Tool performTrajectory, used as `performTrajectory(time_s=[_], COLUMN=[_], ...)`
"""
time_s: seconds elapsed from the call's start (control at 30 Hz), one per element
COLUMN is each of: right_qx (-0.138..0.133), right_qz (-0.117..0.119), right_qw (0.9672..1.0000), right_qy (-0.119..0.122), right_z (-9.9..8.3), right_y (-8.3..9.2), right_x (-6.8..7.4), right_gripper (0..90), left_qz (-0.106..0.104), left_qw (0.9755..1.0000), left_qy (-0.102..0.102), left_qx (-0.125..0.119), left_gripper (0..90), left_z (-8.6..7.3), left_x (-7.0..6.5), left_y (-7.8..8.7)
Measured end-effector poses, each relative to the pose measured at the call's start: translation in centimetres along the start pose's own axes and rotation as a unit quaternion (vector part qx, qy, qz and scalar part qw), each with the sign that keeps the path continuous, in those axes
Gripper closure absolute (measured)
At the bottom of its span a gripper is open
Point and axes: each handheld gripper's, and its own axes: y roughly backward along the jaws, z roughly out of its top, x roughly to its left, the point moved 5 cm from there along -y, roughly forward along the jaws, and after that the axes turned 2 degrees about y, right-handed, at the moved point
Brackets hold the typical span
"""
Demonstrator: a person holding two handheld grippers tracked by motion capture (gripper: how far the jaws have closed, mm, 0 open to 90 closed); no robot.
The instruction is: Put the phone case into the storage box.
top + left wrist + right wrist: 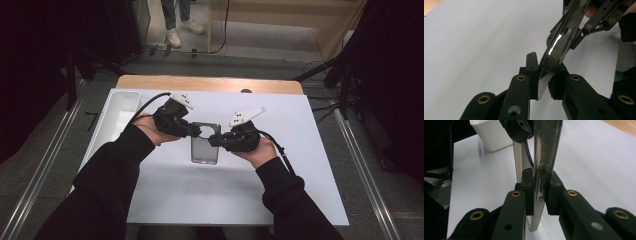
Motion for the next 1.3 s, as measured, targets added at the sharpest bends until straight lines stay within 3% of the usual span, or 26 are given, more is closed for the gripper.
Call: performTrajectory(time_s=[0.07, 0.27, 0.33, 0.43, 0.6, 0.77, 1.3], right_qx=[0.002, 0.001, 0.001, 0.002, 0.003, 0.002, 0.003], right_qz=[0.000, -0.002, -0.003, -0.003, -0.005, -0.007, -0.010], right_qw=[1.0000, 1.0000, 1.0000, 1.0000, 1.0000, 0.9999, 0.9998], right_qy=[0.000, -0.002, -0.002, -0.003, -0.004, -0.010, -0.015], right_z=[0.0, 0.0, 0.0, 0.0, 0.0, 0.0, 0.8], right_y=[0.1, 0.0, 0.0, 0.1, 0.4, 0.7, 0.4], right_x=[-0.1, -0.1, -0.1, -0.2, -0.3, -0.4, -0.9], right_gripper=[78.0, 78.0, 78.0, 78.0, 78.0, 78.0, 78.0], left_qz=[-0.005, -0.019, -0.017, -0.015, -0.020, -0.016, -0.017], left_qw=[1.0000, 0.9995, 0.9993, 0.9991, 0.9982, 0.9978, 0.9932], left_qy=[-0.002, -0.008, 0.000, 0.008, 0.028, 0.030, 0.052], left_qx=[-0.005, -0.025, -0.032, -0.039, -0.050, -0.058, -0.103], left_gripper=[76.6, 49.8, 40.9, 35.8, 35.6, 33.1, 33.0], left_z=[0.0, 0.0, 0.0, -0.4, -1.2, -2.4, -7.0], left_x=[0.0, -0.2, -0.1, 0.3, 0.6, 0.6, -0.5], left_y=[0.0, 0.1, 0.2, 0.4, 0.9, 1.4, 3.2])
